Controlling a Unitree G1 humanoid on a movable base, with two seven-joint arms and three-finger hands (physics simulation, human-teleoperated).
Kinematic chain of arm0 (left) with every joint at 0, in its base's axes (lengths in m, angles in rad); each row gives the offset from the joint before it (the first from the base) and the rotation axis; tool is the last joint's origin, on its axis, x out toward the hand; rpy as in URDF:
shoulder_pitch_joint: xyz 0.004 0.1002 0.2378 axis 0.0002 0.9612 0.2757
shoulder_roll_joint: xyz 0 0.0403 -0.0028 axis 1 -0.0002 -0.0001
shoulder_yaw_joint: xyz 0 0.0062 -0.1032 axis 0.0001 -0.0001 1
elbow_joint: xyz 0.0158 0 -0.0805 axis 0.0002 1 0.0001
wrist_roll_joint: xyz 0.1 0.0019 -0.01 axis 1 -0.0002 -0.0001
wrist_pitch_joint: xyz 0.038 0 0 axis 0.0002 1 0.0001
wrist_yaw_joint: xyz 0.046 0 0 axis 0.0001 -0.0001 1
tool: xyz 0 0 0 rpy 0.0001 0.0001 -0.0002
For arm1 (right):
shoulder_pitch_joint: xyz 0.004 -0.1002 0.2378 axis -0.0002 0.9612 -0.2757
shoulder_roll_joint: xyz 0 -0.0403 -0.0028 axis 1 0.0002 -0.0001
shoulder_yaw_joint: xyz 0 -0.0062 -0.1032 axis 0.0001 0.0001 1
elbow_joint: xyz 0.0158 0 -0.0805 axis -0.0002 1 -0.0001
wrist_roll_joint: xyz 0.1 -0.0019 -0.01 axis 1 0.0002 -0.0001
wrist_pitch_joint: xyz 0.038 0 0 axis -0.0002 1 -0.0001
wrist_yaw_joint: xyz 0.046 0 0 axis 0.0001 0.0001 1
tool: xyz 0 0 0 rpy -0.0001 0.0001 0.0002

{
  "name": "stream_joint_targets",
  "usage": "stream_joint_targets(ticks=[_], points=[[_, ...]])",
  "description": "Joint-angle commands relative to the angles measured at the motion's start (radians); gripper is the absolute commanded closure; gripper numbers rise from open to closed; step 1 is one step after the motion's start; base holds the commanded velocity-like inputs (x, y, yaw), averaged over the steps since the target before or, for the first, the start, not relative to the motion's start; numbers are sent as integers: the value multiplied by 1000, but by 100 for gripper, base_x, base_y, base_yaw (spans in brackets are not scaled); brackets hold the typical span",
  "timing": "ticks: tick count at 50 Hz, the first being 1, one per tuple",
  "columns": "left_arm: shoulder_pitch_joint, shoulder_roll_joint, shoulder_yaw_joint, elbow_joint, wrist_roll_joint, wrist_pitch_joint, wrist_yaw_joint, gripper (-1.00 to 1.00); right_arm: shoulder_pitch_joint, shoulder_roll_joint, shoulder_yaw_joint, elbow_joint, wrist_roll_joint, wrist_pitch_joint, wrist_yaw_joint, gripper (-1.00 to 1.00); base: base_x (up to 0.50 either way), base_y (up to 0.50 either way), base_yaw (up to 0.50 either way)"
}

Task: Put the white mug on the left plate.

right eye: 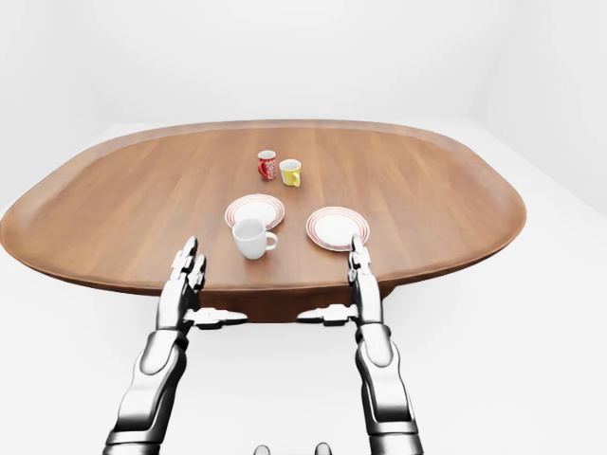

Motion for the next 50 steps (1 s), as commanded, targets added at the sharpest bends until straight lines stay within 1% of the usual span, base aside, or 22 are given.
stream_joint_targets(ticks=[1,2,3,4,5,6,7,8,9,11,14,18,23,28,30,33,50], points=[[-1,15,25,-45,-3,21,-23,-100,7,-17,-23,-67,10,65,44,-100,0,0,0],[0,16,25,-78,-6,41,-25,-100,8,-17,-25,-99,13,81,45,-100,0,0,0],[-1,17,30,-134,-11,77,-24,-100,12,-18,-27,-157,19,81,50,-100,0,0,0],[-3,19,33,-183,-14,98,-25,-100,17,-17,-30,-206,35,81,60,-100,0,0,0],[-7,22,37,-235,-14,98,-23,-100,20,-17,-34,-257,46,81,63,-100,0,0,0],[-18,24,49,-323,-26,98,-18,-100,18,-18,-44,-329,64,81,62,-100,0,0,0],[-43,31,66,-455,-48,98,-13,-100,8,-18,-60,-425,94,81,56,-100,0,0,0],[-69,37,82,-541,-66,98,-8,-100,0,-20,-73,-499,118,81,52,-100,0,0,0],[-96,41,100,-602,-84,98,6,-100,-9,-26,-79,-554,124,81,46,-100,0,0,0],[-117,48,116,-649,-107,98,17,-100,-22,-28,-91,-609,141,81,38,-100,0,0,0],[-108,50,108,-623,-101,98,18,-100,-41,-31,-111,-654,170,81,25,-100,0,0,0],[-99,44,102,-620,-110,98,18,-100,-37,-34,-113,-648,175,81,24,-100,0,0,0],[-87,43,100,-558,-97,98,11,-100,-18,-33,-110,-654,200,81,43,-100,0,0,0],[-80,42,93,-565,-99,98,6,-100,-8,-31,-99,-645,174,81,36,-100,0,5,0],[-77,41,93,-562,-98,98,3,-100,-1,-31,-93,-660,182,81,52,-100,0,50,0],[-83,44,99,-557,-100,98,2,-100,-4,-29,-98,-665,176,81,48,-100,0,50,0],[-75,42,94,-564,-95,98,-5,-100,2,-28,-100,-673,171,81,53,-100,0,50,0]])
